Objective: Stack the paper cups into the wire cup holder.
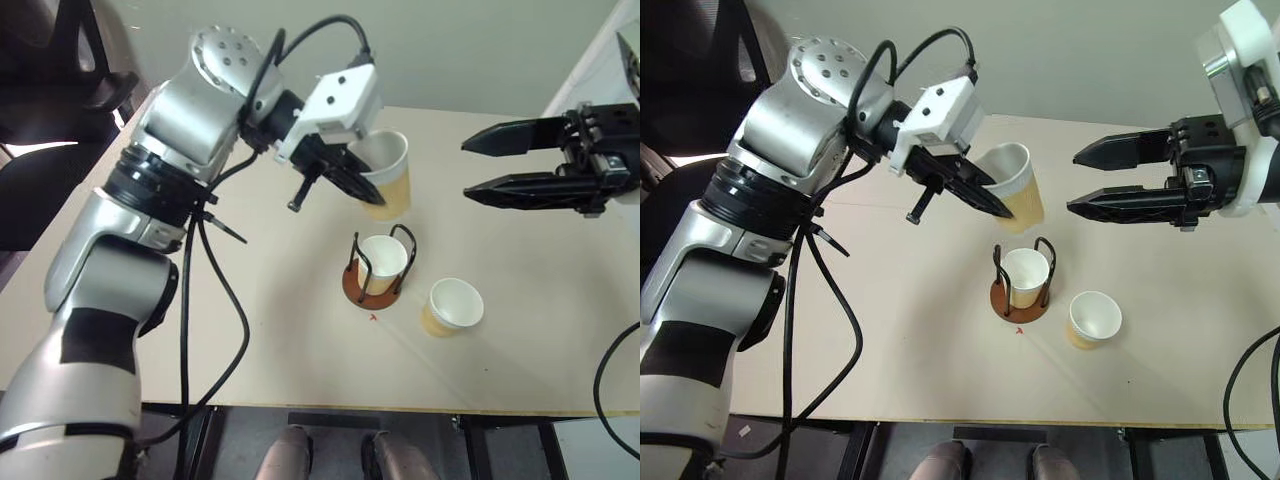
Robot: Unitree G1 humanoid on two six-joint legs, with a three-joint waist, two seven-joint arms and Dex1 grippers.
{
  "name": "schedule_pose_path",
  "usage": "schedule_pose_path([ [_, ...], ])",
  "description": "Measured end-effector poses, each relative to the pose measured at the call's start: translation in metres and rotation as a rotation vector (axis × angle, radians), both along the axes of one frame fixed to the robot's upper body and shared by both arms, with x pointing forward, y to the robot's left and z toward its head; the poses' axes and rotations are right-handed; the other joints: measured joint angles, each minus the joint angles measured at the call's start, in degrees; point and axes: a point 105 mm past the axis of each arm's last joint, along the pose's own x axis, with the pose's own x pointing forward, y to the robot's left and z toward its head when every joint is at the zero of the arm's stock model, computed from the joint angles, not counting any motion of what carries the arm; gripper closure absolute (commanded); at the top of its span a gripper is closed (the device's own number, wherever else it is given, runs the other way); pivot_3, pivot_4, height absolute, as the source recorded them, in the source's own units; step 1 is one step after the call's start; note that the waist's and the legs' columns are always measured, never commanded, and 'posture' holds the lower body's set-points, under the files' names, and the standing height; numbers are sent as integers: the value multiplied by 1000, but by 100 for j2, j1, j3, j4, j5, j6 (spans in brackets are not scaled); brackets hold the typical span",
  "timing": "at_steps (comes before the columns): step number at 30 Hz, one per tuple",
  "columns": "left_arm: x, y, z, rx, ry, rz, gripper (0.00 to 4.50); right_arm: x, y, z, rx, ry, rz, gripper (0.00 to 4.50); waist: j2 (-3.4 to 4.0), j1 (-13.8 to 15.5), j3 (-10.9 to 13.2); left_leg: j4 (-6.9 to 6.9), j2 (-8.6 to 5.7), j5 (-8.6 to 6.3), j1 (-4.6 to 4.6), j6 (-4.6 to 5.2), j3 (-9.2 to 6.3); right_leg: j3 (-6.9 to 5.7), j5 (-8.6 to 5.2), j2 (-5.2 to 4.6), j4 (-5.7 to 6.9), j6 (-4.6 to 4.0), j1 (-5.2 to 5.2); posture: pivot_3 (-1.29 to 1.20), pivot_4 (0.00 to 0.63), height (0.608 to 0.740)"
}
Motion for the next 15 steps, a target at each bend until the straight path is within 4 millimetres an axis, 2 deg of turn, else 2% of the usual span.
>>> schedule_pose_path([
  [4, 0, -10, -10, 19, 11, -40, 4452, -4, -7, -1, 11, 0, -51, 1419, 1, 46, 0, 20, -1, -2, -2, 4, 0, 2, 9, -4, 1, 16, 6, 0, 150, 740],
  [11, 4, -28, -28, 56, -1, -109, 4452, -9, -8, -8, 23, 18, -82, 1419, 2, 82, 1, 36, -12, 5, -3, 19, 14, 9, 25, -16, 4, 40, 11, 0, 150, 740],
  [15, 8, -31, -33, 63, -14, -118, 4452, -12, -9, -8, 32, 12, -102, 1419, 2, 86, 1, 36, -17, 4, -4, 23, 22, 12, 28, -19, 2, 45, 10, 0, 150, 740],
])
